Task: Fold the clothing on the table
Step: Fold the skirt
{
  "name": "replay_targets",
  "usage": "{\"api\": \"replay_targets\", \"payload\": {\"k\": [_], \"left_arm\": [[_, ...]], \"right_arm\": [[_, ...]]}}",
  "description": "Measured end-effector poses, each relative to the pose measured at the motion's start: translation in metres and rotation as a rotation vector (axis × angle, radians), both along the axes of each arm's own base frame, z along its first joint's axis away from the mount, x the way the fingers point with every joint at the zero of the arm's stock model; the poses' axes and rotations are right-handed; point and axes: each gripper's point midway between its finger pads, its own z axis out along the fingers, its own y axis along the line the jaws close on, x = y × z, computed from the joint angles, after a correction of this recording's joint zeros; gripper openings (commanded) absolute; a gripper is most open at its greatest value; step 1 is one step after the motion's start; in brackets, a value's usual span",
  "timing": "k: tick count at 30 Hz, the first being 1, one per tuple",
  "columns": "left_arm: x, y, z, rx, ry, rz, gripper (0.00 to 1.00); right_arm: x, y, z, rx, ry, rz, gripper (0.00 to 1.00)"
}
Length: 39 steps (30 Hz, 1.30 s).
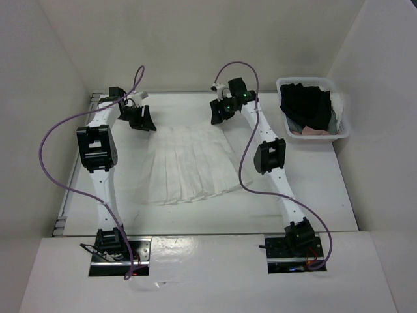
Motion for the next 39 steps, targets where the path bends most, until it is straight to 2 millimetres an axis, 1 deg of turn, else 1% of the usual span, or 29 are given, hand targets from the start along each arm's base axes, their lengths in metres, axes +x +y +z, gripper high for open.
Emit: {"api": "replay_targets", "payload": {"k": [5, 9, 14, 15, 17, 18, 22, 23, 25, 26, 27, 29, 30, 31, 39], "left_arm": [[0.0, 0.0, 0.0, 0.0, 0.0, 0.0, 0.61], [0.0, 0.0, 0.0, 0.002, 0.0, 0.001, 0.58], [0.0, 0.001, -0.001, 0.007, 0.002, 0.003, 0.5], [0.0, 0.001, -0.001, 0.008, 0.002, 0.003, 0.46], [0.0, 0.001, -0.001, 0.009, 0.002, 0.003, 0.4], [0.0, 0.002, -0.001, 0.011, 0.0, 0.002, 0.35], [0.0, 0.003, -0.002, 0.022, -0.007, -0.006, 0.22], [0.0, 0.003, -0.002, 0.023, -0.007, -0.007, 0.15], [0.0, 0.003, -0.002, 0.022, -0.007, -0.008, 0.11], [0.0, 0.003, -0.002, 0.022, -0.008, -0.008, 0.09], [0.0, 0.003, -0.002, 0.021, -0.008, -0.008, 0.05], [0.0, 0.001, -0.001, 0.014, -0.008, -0.011, 0.02], [0.0, 0.0, -0.001, 0.012, -0.009, -0.014, 0.0], [0.0, -0.001, -0.001, 0.012, -0.009, -0.016, 0.0], [-0.001, -0.001, -0.001, 0.012, -0.006, -0.016, 0.0]], "right_arm": [[-0.004, 0.018, 0.001, 0.015, -0.014, 0.027, 0.59], [-0.007, 0.024, 0.0, 0.017, -0.011, 0.034, 0.5], [-0.006, 0.026, -0.002, 0.022, -0.015, 0.037, 0.45], [-0.006, 0.026, -0.002, 0.023, -0.015, 0.036, 0.44], [-0.005, 0.026, -0.002, 0.021, -0.016, 0.033, 0.41], [-0.004, 0.024, -0.002, 0.021, -0.016, 0.029, 0.41], [0.0, 0.014, -0.002, 0.021, -0.014, 0.01, 0.32], [0.002, 0.01, -0.002, 0.022, -0.012, 0.002, 0.27], [0.006, 0.001, -0.002, 0.025, -0.009, -0.016, 0.23], [0.008, -0.004, -0.002, 0.026, -0.007, -0.027, 0.17], [0.01, -0.008, -0.002, 0.028, -0.006, -0.034, 0.14], [0.012, -0.012, -0.002, 0.032, -0.002, -0.046, 0.08], [0.012, -0.013, -0.002, 0.034, 0.0, -0.048, 0.02], [0.012, -0.014, -0.002, 0.033, 0.0, -0.049, 0.0], [0.012, -0.013, -0.002, 0.033, 0.0, -0.048, 0.0]]}}
